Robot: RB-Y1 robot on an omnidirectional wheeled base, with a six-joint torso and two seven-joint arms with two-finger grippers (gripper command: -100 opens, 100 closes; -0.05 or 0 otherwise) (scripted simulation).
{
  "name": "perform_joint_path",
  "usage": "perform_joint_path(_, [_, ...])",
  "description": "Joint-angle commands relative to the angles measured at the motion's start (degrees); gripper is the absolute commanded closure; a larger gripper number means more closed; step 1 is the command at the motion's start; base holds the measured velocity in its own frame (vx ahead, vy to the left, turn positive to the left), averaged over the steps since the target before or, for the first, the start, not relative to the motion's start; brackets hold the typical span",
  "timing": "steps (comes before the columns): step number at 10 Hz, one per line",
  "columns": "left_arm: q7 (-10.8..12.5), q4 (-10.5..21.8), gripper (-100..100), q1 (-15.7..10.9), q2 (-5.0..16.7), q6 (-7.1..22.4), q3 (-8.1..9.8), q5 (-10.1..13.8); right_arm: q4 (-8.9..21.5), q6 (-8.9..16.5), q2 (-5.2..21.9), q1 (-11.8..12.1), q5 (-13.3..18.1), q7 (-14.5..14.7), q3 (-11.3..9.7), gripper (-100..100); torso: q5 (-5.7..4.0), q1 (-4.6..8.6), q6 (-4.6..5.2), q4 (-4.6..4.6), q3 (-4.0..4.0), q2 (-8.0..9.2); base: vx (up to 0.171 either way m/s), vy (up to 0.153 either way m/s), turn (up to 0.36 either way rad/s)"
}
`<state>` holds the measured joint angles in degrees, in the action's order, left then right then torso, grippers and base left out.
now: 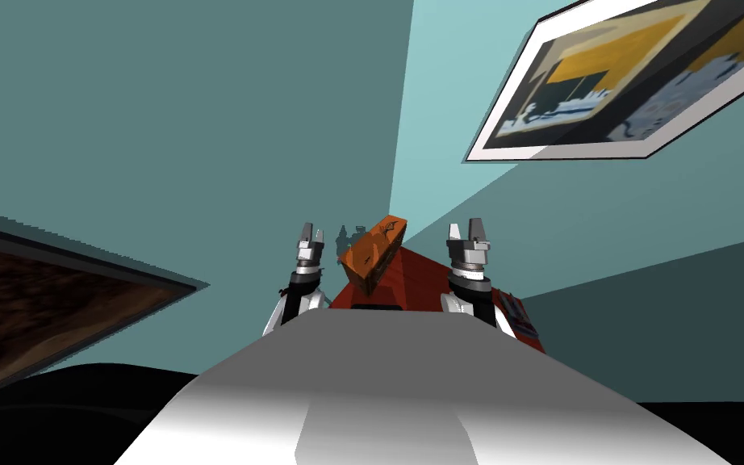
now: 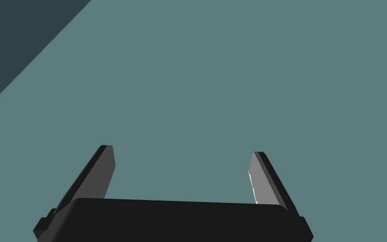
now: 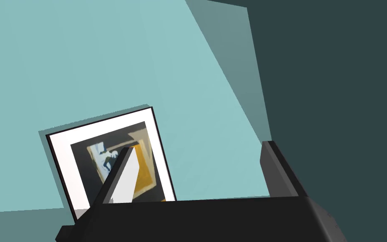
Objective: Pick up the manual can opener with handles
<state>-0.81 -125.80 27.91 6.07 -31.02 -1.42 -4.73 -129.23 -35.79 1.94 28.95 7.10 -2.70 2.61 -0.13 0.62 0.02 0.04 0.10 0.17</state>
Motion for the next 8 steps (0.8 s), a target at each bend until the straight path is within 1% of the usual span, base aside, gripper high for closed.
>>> perform_joint_path(1, [0.4,1.1,-100,-0.7,2.0,2.4,0.62,0.4,0.0,0.0,0.0,0.0,0.0,0.0,0.0,0,0.0,0.0,0.0,0.0,0.0,0.0,-0.04,-0.168,-0.032])
perform_joint_path(3, [1.1,3.2,-100,-1.9,4.0,5.5,1.75,1.1,0.0,0.0,0.0,0.0,0.0,0.0,0.0,0,-0.01,0.0,0.0,0.01,0.02,0.05,-0.064,-0.171,-0.043])
perform_joint_path(5, [2.0,5.8,-100,-3.2,5.6,9.0,3.12,2.0,0.0,0.0,0.0,0.0,0.0,0.0,0.0,0,-0.04,0.15,0.0,0.02,0.05,0.09,-0.06,-0.224,-0.047])
perform_joint_path(7, [2.9,8.8,-100,-4.4,6.8,12.4,4.76,3.0,0.0,0.0,0.0,0.0,0.0,0.0,0.0,0,-0.07,0.21,-0.01,-0.02,-0.05,-0.1,0.007,-0.208,-0.038])
perform_joint_path(8, [2.9,8.8,-100,-4.4,6.8,13.0,4.76,3.0,0.0,0.0,0.0,0.0,0.0,0.0,0.0,0,-0.05,0.12,-0.01,-0.04,-0.1,-0.18,0.022,-0.126,-0.01])
